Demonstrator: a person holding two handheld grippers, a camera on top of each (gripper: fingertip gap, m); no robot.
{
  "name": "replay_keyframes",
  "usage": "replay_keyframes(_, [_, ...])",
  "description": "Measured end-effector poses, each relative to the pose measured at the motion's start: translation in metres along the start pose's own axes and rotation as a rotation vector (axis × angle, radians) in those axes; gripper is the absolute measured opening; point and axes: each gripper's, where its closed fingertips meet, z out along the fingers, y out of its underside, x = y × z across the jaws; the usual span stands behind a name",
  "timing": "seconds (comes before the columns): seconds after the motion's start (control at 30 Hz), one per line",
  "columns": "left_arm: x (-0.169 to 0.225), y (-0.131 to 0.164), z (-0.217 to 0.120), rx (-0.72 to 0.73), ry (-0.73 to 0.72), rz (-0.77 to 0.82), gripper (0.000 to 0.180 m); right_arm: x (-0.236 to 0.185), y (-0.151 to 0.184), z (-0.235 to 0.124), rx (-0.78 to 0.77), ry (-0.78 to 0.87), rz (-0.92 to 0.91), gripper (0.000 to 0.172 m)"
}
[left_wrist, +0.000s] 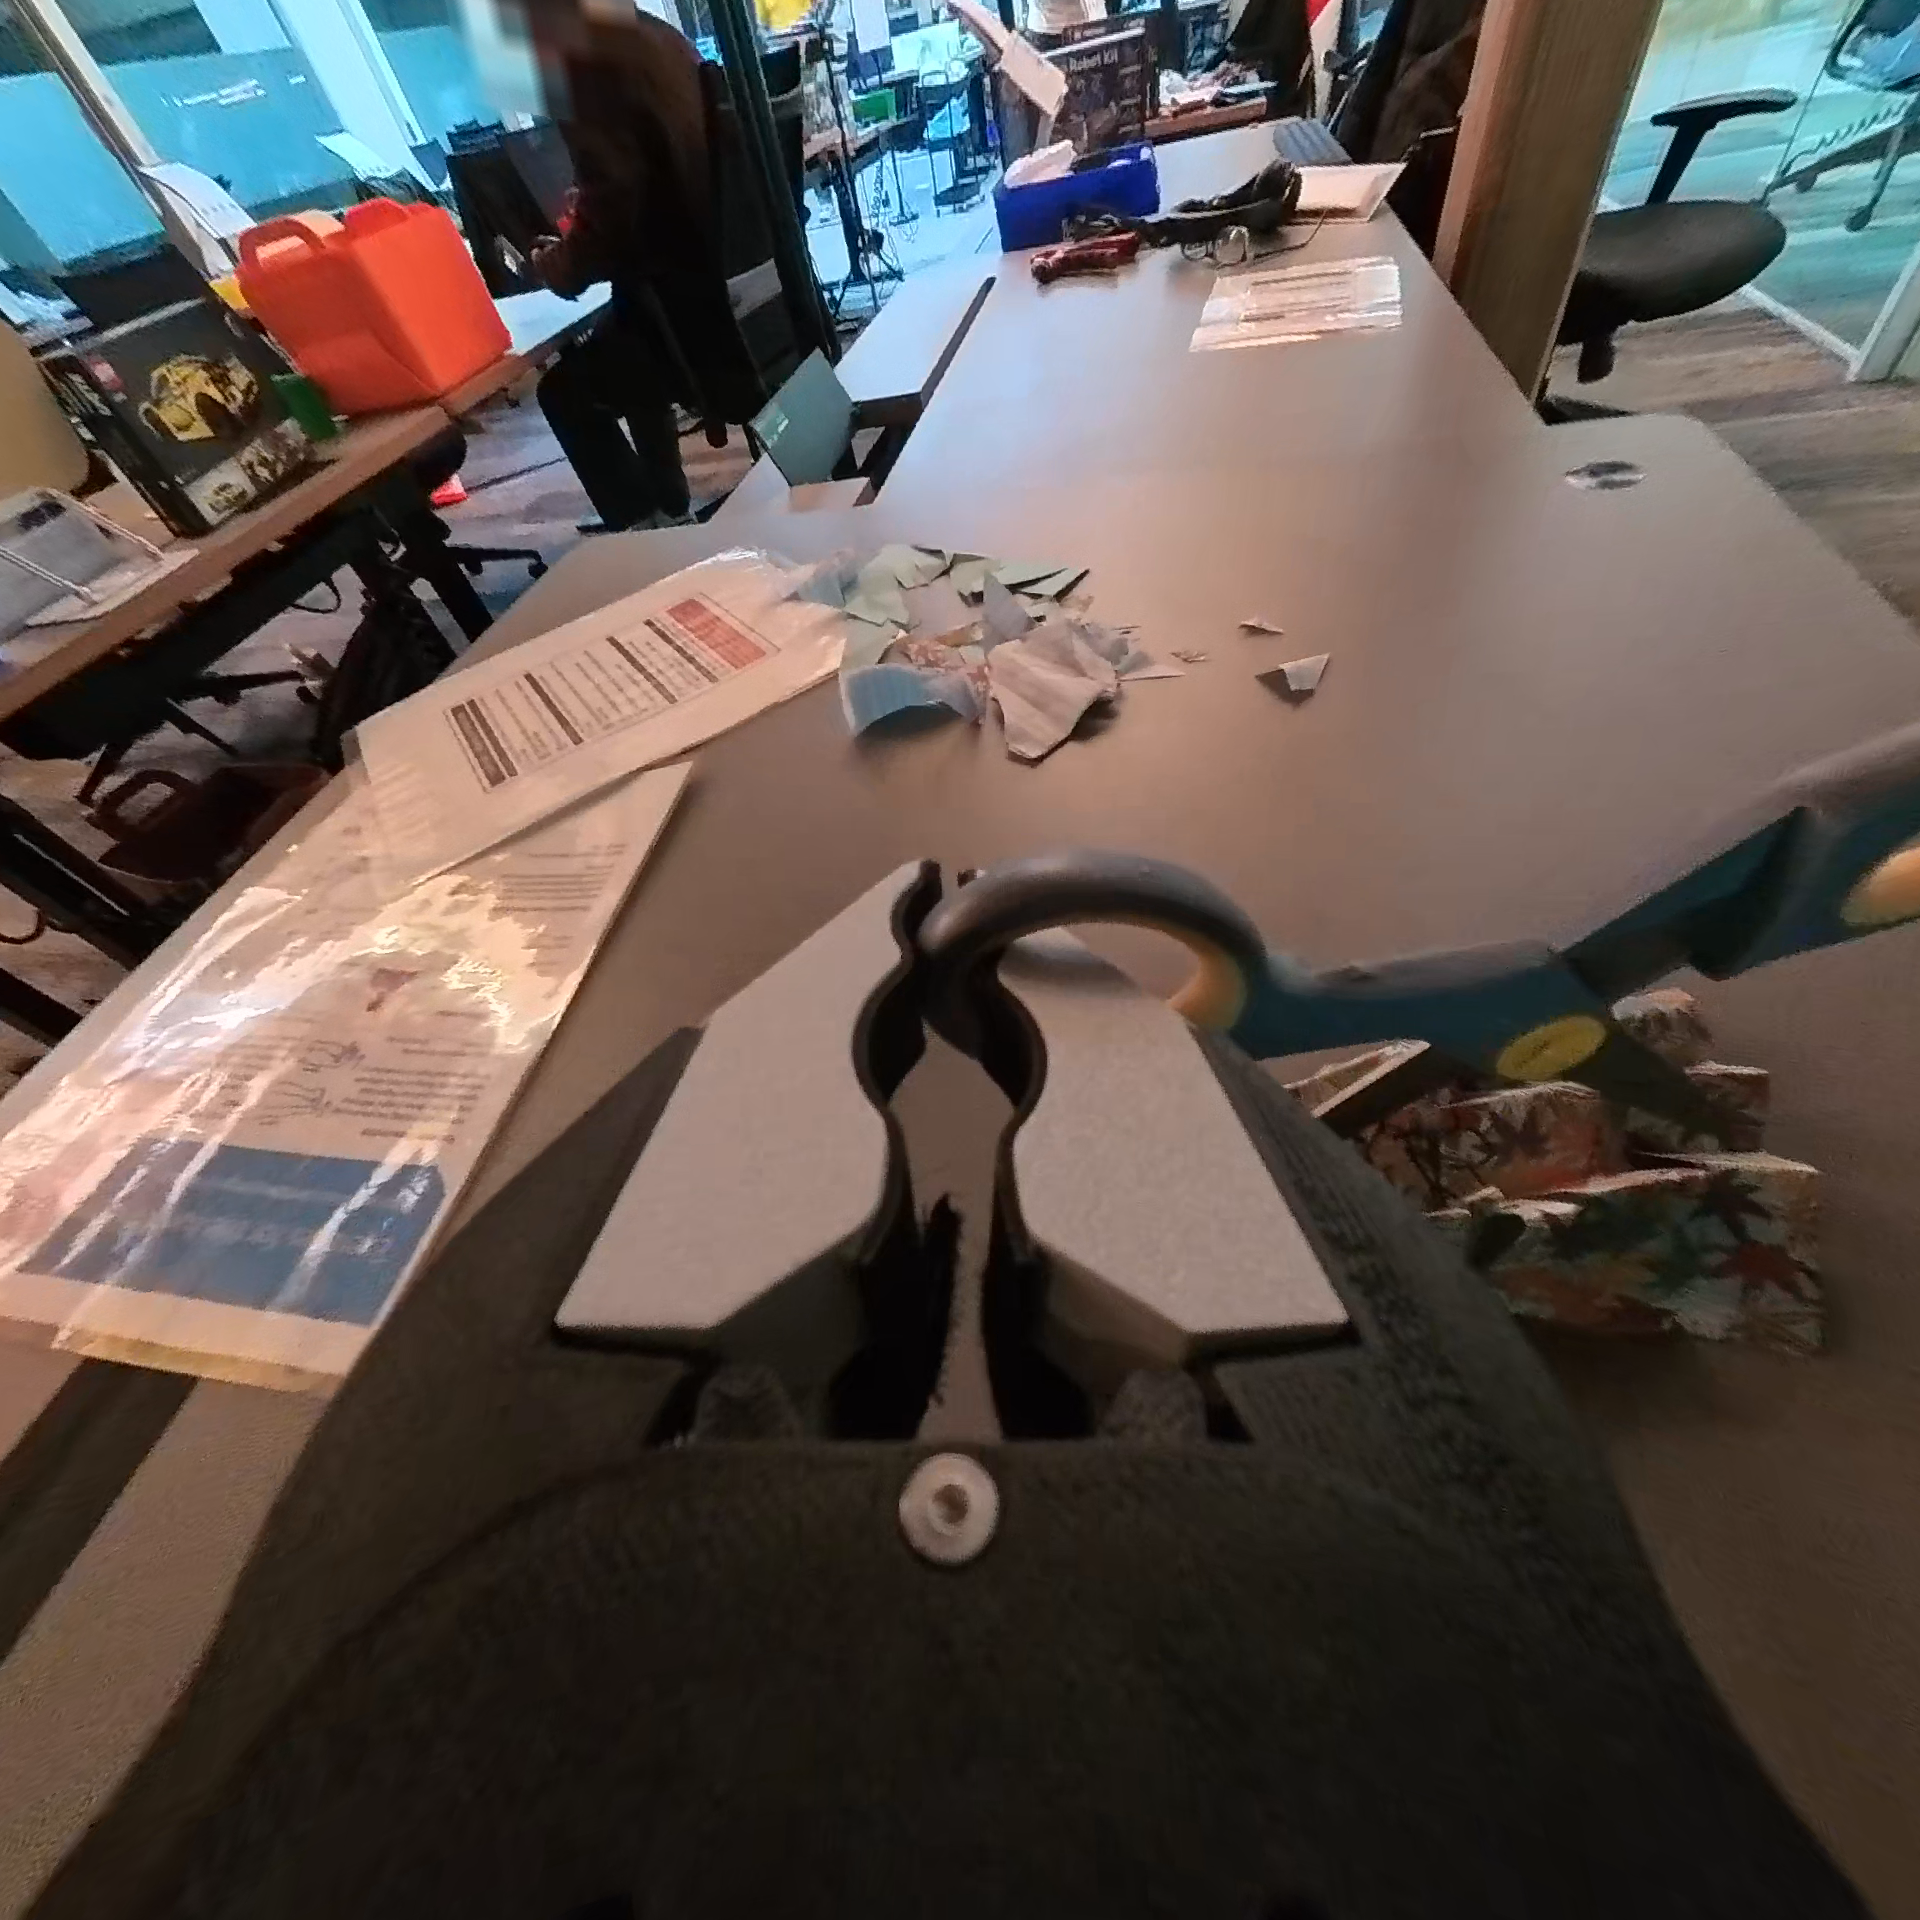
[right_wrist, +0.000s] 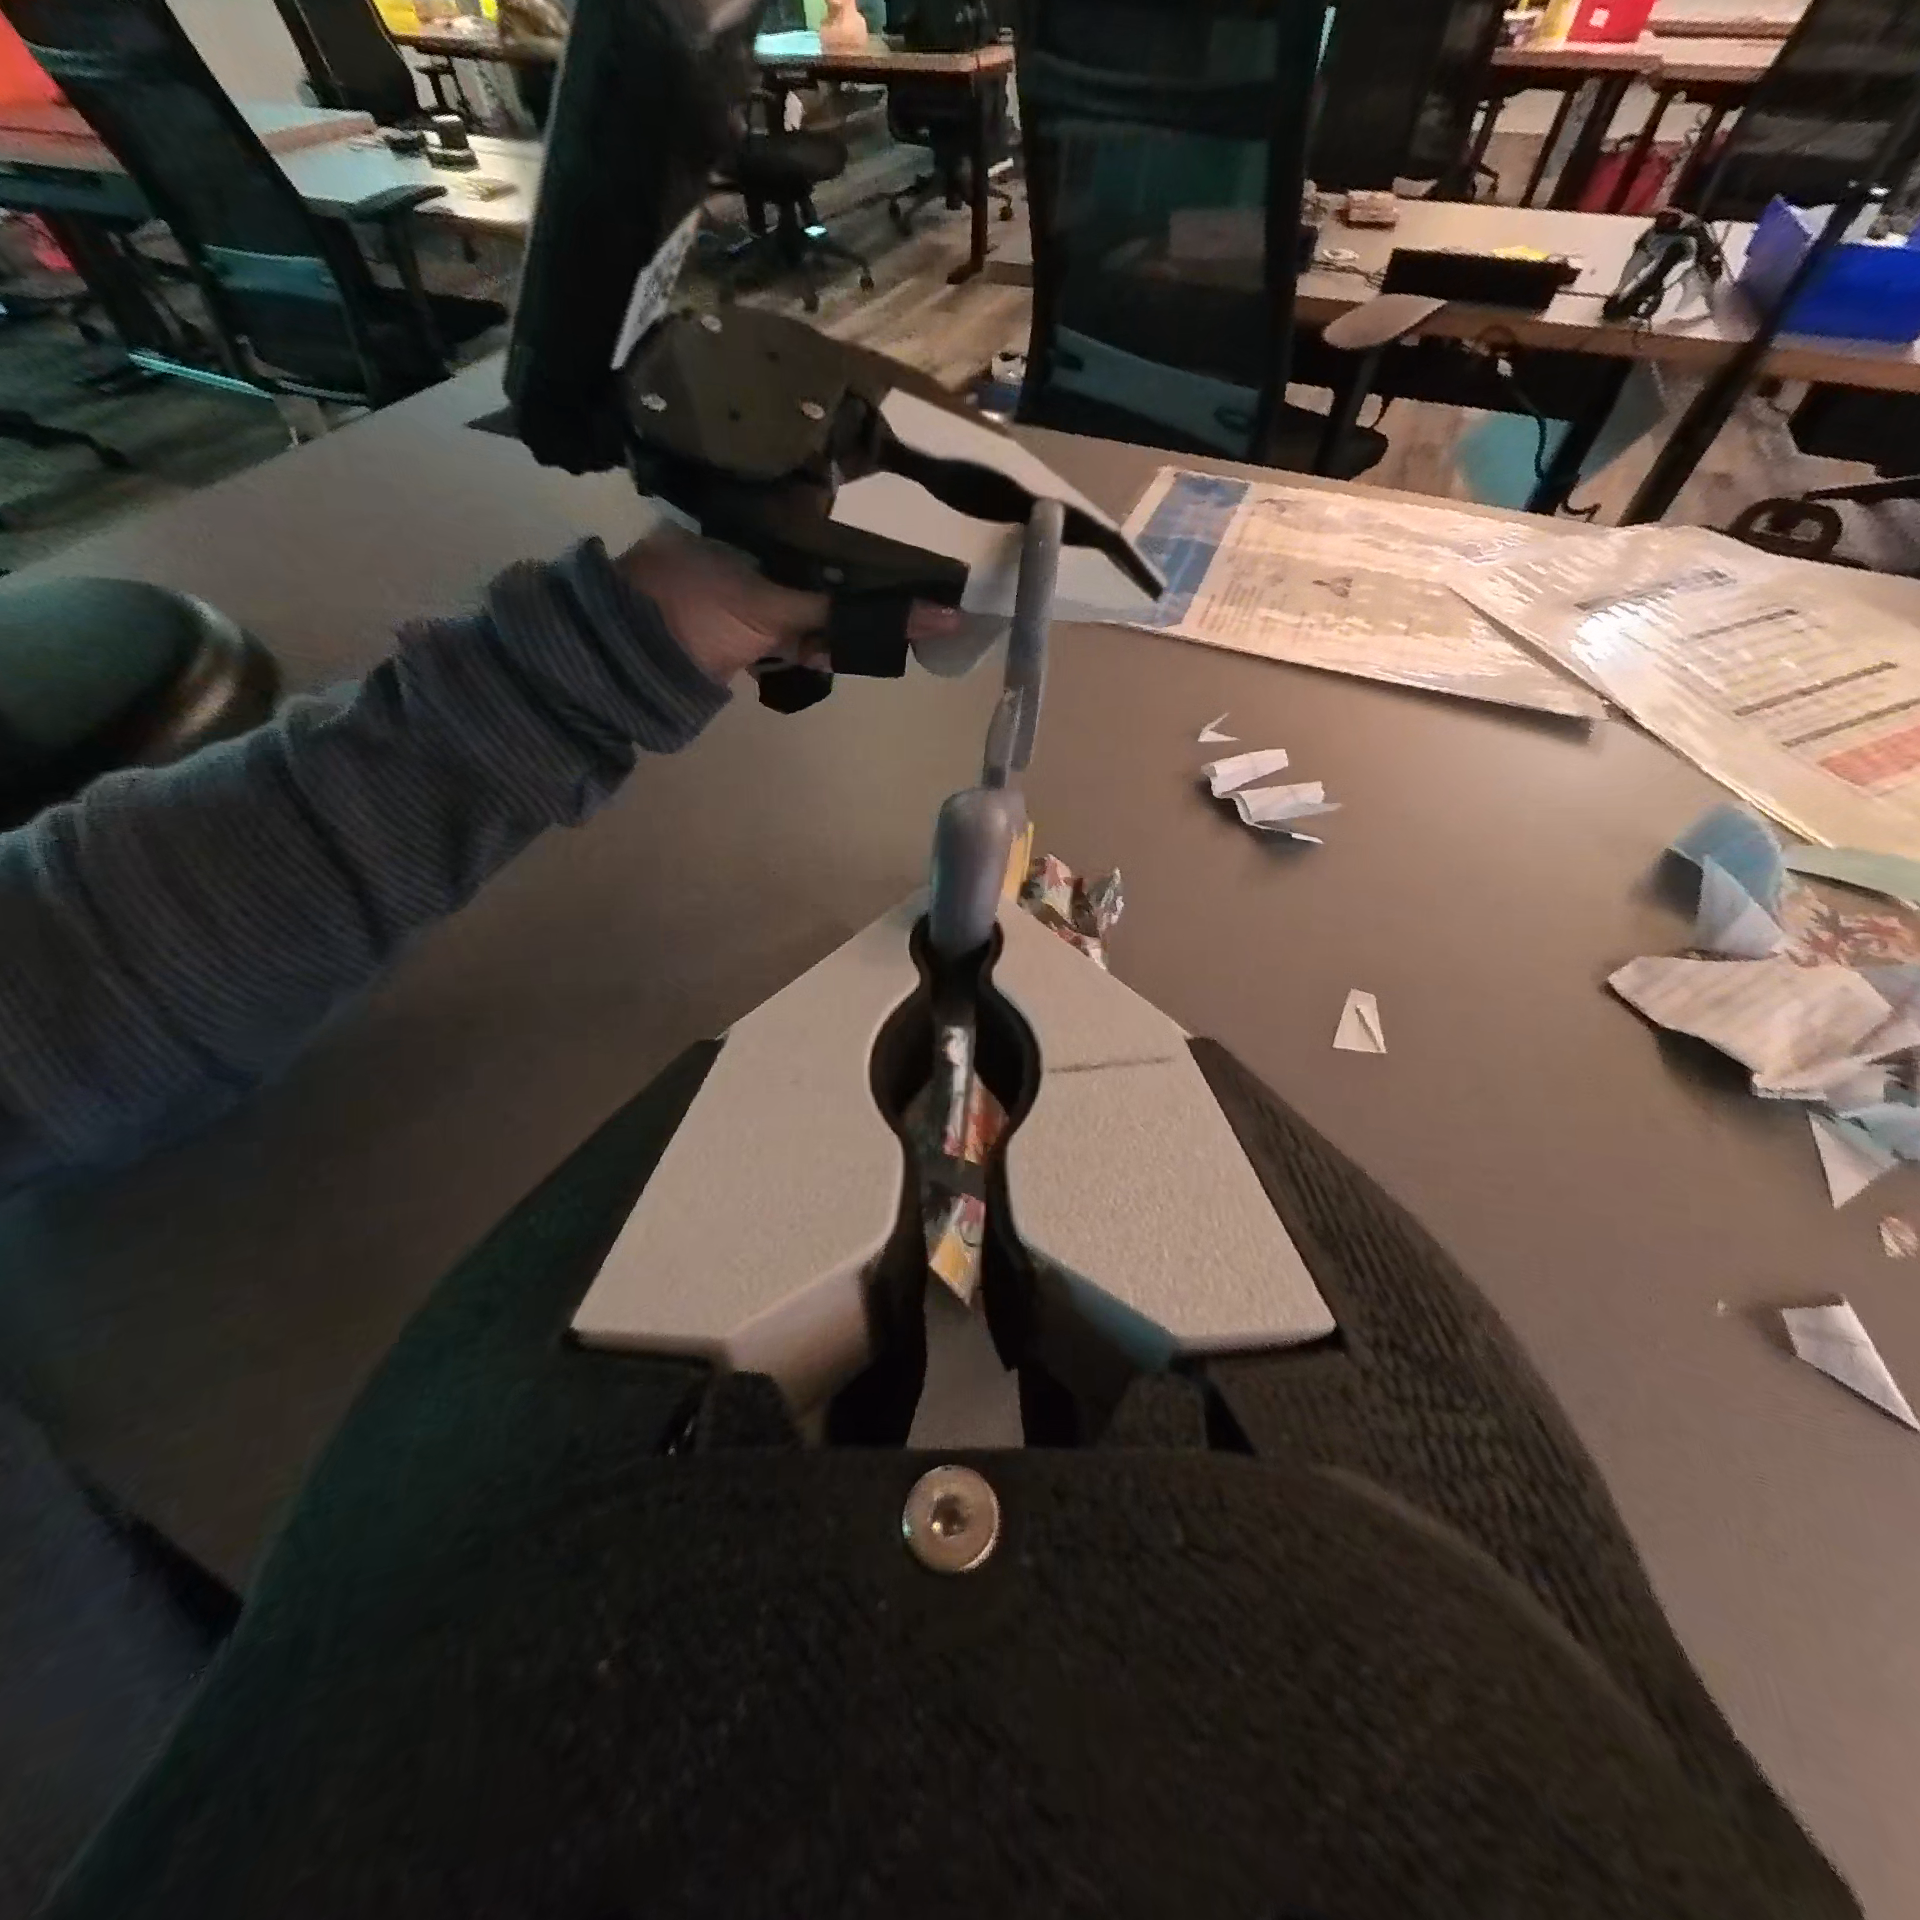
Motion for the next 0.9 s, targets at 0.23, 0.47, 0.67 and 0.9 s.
replay_keyframes(0.23, [-0.007, 0.008, 0.003, 0.003, -0.023, -0.029, 0.001, 0.012, 0.004, 0.008, -0.005, 0.035, 0.015, 0.000])
replay_keyframes(0.47, [-0.011, 0.017, 0.005, -0.008, -0.030, -0.058, 0.000, 0.016, 0.009, 0.015, -0.012, 0.038, 0.012, 0.000])
replay_keyframes(0.67, [-0.011, 0.021, 0.007, -0.016, -0.032, -0.081, 0.000, 0.021, 0.011, 0.017, -0.008, 0.047, 0.013, 0.000])
replay_keyframes(0.9, [-0.011, 0.019, 0.007, -0.011, -0.029, -0.109, 0.000, 0.026, 0.007, 0.015, 0.021, 0.058, 0.002, 0.000])
